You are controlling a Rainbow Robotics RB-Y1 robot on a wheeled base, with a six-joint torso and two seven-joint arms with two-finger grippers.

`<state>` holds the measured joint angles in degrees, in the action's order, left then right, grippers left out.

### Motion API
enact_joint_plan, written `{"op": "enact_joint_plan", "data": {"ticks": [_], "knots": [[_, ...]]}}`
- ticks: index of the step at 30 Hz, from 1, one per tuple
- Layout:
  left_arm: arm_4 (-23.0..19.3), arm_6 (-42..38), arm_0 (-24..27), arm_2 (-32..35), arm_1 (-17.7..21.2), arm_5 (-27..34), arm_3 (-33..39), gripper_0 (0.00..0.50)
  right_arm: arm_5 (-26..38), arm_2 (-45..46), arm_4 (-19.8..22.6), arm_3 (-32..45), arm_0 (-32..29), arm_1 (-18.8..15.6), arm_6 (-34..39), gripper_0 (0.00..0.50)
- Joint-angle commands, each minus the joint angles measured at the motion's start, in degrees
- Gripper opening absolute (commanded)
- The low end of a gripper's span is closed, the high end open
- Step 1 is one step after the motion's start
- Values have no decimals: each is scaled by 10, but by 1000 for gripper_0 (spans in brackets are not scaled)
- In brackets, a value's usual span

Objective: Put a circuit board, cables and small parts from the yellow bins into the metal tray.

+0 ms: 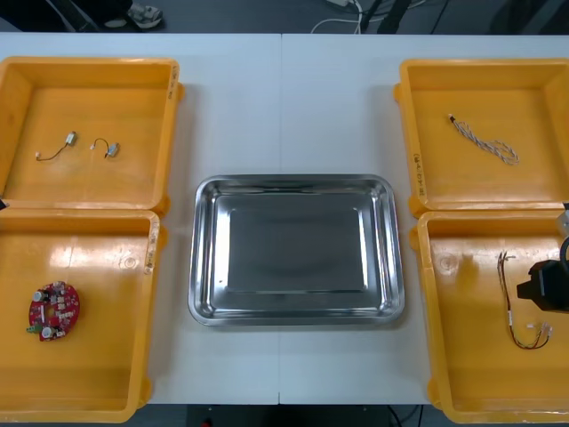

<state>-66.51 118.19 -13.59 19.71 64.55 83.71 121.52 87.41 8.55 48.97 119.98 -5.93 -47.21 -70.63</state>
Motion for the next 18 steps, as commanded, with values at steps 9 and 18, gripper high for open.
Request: {"op": "enact_joint_plan", "data": {"ticks": [9,18], "knots": [[-8,187,-70,16,36,-71,15,500,-45,-78,-84,17,-11,11,-5,500],[-5,200,-84,-20,42,-121,16,500,-44,-85,-96,17,-15,30,-12,500]]}}
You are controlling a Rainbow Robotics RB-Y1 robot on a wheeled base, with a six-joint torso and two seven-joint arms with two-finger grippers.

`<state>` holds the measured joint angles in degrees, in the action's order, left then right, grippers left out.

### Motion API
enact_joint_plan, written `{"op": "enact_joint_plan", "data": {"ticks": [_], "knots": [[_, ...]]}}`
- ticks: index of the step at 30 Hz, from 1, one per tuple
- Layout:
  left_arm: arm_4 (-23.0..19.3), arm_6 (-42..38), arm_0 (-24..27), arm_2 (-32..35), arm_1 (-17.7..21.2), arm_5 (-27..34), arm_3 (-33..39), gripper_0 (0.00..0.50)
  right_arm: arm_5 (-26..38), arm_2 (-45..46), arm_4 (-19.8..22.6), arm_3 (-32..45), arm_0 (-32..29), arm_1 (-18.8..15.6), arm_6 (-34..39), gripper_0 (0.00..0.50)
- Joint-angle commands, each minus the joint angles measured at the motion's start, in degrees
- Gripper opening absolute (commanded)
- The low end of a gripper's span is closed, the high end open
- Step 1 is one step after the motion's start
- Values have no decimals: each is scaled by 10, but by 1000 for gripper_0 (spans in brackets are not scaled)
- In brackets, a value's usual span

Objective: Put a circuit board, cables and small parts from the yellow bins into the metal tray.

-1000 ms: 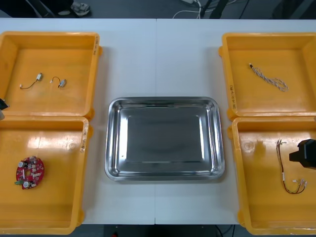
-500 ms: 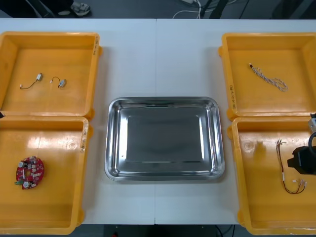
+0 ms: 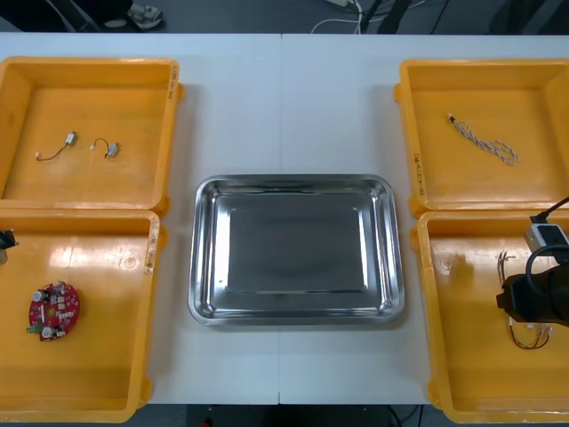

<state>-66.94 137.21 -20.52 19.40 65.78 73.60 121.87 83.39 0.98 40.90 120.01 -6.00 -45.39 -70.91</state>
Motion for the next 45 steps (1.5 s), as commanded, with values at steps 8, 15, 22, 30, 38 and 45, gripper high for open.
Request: {"op": "enact_joint_plan", "data": {"ticks": [8,15,22,30,38,45], "knots": [[6,12,-25,-33,30,-37,10,500,-6,-12,-32,16,-24,19,-11,500],[6,12,-29,-47,34,-45,1,500,-17,-12,-35,15,-29,19,-12,500],[9,20,-29,-78,38,-86,-29,500,-45,-17,-28,-9,-29,21,-14,500],[14,21,-29,-100,44,-105,-38,500,-52,-24,-36,-9,-30,21,-16,500],[17,30,-29,-123,49,-136,-64,500,-82,-33,-35,-32,-32,21,-17,500],[17,31,-21,-141,49,-142,-75,500,-83,-33,-41,-36,-37,21,-19,500]]}}
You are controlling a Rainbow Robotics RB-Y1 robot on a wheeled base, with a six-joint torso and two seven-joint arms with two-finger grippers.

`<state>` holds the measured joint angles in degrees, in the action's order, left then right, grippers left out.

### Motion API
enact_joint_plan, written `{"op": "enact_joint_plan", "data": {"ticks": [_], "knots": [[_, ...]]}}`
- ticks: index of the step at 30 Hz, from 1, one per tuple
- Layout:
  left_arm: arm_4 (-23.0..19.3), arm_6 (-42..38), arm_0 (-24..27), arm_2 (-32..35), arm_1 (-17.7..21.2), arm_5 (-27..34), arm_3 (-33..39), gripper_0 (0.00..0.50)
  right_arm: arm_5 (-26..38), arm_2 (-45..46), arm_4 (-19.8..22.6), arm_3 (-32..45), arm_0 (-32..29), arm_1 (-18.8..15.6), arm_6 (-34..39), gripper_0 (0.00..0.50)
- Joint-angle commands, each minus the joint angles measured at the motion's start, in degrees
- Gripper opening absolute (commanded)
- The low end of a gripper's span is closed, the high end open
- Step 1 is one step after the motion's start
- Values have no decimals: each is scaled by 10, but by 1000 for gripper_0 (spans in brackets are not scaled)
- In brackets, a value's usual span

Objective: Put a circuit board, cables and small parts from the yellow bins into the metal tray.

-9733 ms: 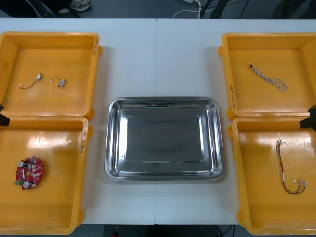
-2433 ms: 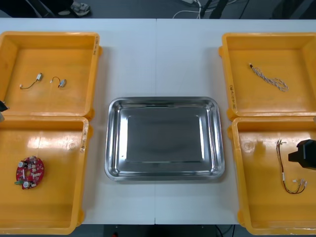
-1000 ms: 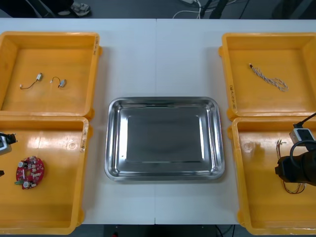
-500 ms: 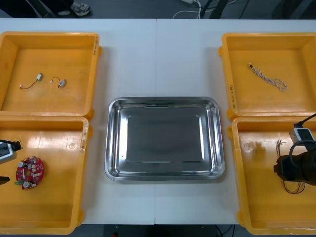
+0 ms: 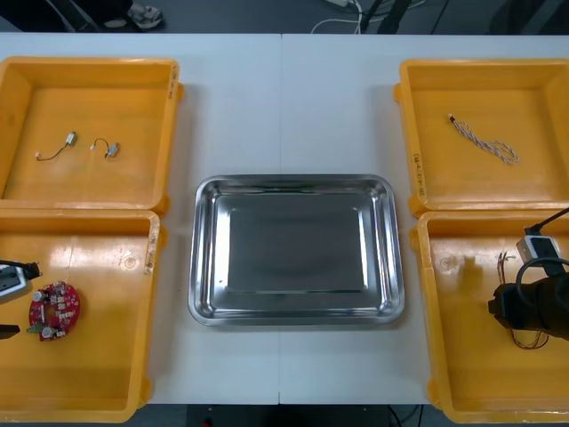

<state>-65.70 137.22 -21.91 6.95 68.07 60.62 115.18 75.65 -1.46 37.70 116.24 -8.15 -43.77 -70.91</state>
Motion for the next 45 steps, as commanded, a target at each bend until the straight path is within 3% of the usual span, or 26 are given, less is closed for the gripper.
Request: {"op": "enact_joint_plan", "data": {"ticks": [1,7,42,44,45], "knots": [[3,32,-1,-22,26,-13,-14,500,-9,-8,-8,0,-16,4,-19,500],[6,38,20,-58,26,-38,-41,500,-22,-8,-3,-6,-24,4,-19,500],[7,38,66,-118,26,-63,-73,500,-43,-13,-2,-14,-28,17,-15,500],[8,38,65,-119,26,-63,-73,500,-44,-13,-2,-13,-28,17,-15,336],[8,38,66,-120,26,-63,-73,500,-44,-13,-2,-14,-28,17,-15,208]]}}
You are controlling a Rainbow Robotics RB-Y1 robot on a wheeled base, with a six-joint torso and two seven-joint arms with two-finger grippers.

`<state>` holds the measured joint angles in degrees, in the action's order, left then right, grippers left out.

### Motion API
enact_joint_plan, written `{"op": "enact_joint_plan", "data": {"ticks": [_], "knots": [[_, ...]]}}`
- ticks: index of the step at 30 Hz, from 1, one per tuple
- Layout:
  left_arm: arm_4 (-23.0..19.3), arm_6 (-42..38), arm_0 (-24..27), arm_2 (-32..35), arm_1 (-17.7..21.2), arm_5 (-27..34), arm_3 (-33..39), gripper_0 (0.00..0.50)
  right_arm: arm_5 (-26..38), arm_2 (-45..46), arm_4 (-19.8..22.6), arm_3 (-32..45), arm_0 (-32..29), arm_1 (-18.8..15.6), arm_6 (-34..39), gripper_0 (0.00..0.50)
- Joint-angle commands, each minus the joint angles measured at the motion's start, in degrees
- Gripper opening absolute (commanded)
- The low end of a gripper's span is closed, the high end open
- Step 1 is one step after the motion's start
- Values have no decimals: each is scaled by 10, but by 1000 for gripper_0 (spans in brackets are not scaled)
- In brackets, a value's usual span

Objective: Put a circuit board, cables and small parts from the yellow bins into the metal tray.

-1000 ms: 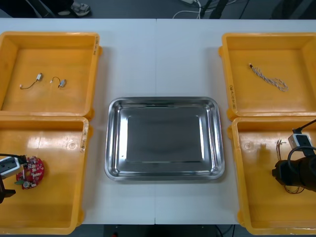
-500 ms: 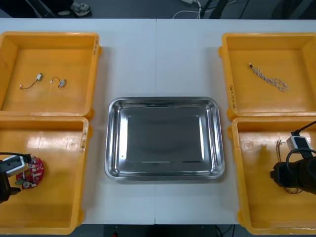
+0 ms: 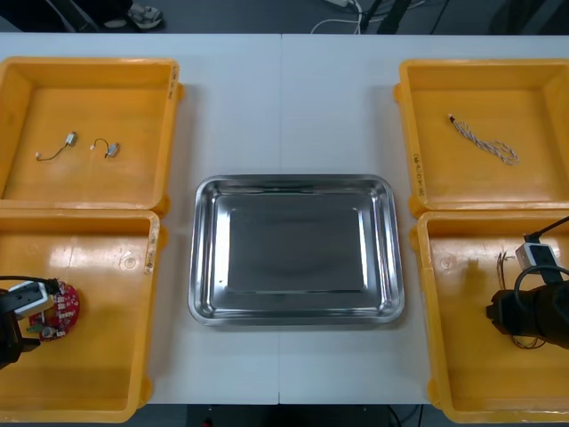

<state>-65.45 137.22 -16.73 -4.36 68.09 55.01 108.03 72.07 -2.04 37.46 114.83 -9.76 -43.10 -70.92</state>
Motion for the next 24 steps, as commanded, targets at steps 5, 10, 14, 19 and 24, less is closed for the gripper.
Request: {"op": "enact_joint_plan", "data": {"ticks": [5,10,14,19,24], "knots": [[6,38,15,-7,26,-7,-2,475,-8,-8,2,0,-12,10,-14,0],[7,37,25,-20,26,-7,-4,324,-8,-4,2,0,-11,10,-15,0],[7,37,34,-35,25,-19,-11,53,-7,0,2,0,-6,6,-15,0],[6,37,34,-36,26,-24,-12,0,11,8,7,0,10,0,-16,0],[5,37,35,-36,26,-24,-12,0,55,21,13,4,34,-8,-20,0]]}}
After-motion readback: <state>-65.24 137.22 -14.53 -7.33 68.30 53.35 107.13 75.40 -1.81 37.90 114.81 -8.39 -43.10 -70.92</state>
